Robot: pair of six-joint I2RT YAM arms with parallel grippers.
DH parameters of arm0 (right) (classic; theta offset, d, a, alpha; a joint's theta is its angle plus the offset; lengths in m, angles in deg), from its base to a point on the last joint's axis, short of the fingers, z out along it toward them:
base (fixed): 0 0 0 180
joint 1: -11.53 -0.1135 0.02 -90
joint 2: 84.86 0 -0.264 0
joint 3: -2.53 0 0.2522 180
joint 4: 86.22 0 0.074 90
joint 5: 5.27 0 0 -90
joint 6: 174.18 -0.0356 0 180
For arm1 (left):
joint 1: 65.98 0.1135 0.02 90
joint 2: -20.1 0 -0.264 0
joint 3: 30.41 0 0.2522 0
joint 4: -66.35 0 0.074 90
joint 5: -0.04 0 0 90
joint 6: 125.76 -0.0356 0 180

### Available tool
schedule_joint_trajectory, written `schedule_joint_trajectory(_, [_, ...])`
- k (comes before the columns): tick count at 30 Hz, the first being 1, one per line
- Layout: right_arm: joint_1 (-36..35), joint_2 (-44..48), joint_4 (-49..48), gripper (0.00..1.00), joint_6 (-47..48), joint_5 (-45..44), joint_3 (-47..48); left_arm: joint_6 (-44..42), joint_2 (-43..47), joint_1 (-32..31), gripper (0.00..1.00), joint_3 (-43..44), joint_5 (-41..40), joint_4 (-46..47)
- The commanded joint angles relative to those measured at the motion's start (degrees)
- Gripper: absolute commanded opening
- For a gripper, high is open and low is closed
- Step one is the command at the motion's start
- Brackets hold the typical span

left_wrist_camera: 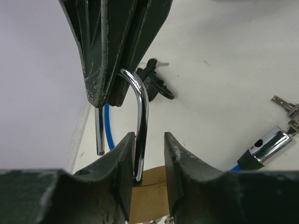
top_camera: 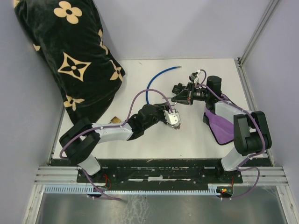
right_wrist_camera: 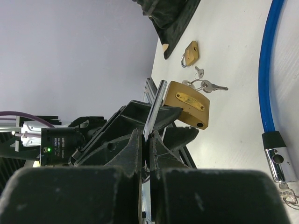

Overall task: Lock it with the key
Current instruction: Lock the lock.

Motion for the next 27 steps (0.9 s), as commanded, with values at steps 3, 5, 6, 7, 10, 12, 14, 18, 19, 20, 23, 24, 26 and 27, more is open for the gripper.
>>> schedule_joint_trajectory(3, [-0.14,2.03,-3.48,0.02,-1.21,1.99,1.21,-3.43,-1.99,-0.27,0.15,4.44,-5.33,0.30])
schedule_joint_trajectory(5, [-0.13,2.21,-1.27,0.03,1.09,2.04,1.82,-2.17,-1.10,-0.27,0.03,4.73,-4.25,-0.51])
schedule_joint_trajectory(6, [-0.18,2.40,0.86,0.05,3.06,2.10,2.33,-1.79,-0.46,-0.18,0.03,4.67,-3.47,-1.17])
schedule_joint_trajectory(7, [-0.19,2.80,3.70,0.07,5.39,2.06,3.14,-1.42,0.34,-0.06,0.03,4.47,-2.65,-1.82])
schedule_joint_trajectory(10, [-0.05,4.22,11.42,0.23,13.09,2.69,5.73,1.45,2.85,1.26,0.03,4.28,1.60,-4.23])
schedule_joint_trajectory(12, [0.20,5.87,18.95,0.39,19.24,2.36,7.59,4.93,4.59,3.69,0.03,4.21,5.47,-5.50])
schedule_joint_trajectory(14, [0.61,7.45,25.42,0.52,25.81,1.94,9.41,8.26,6.15,5.64,0.03,3.80,9.57,-5.80])
schedule_joint_trajectory(18, [2.84,10.31,36.24,0.66,36.72,2.47,13.11,12.71,8.95,9.71,0.03,3.09,17.52,-6.52])
schedule_joint_trajectory(19, [3.52,10.93,40.07,0.67,40.66,3.03,14.63,13.02,9.57,10.41,0.03,3.17,19.60,-7.91])
schedule_joint_trajectory(20, [4.04,11.51,45.70,0.67,49.24,3.48,16.61,13.41,10.32,11.21,0.03,3.37,21.91,-9.11])
schedule_joint_trajectory(23, [4.45,12.75,67.82,0.72,82.93,4.49,24.78,14.90,11.79,13.58,0.03,4.13,30.55,-12.84])
schedule_joint_trajectory(24, [4.45,13.40,76.38,0.78,99.56,5.29,26.96,15.32,12.07,14.28,0.03,4.55,34.02,-14.21])
schedule_joint_trajectory(26, [4.42,15.65,89.95,0.98,132.62,5.93,27.90,15.74,12.05,15.48,0.03,6.09,39.48,-17.72])
schedule_joint_trajectory(27, [4.41,17.19,93.17,1.00,145.58,5.94,26.61,15.90,11.82,15.95,0.03,7.18,41.79,-19.78])
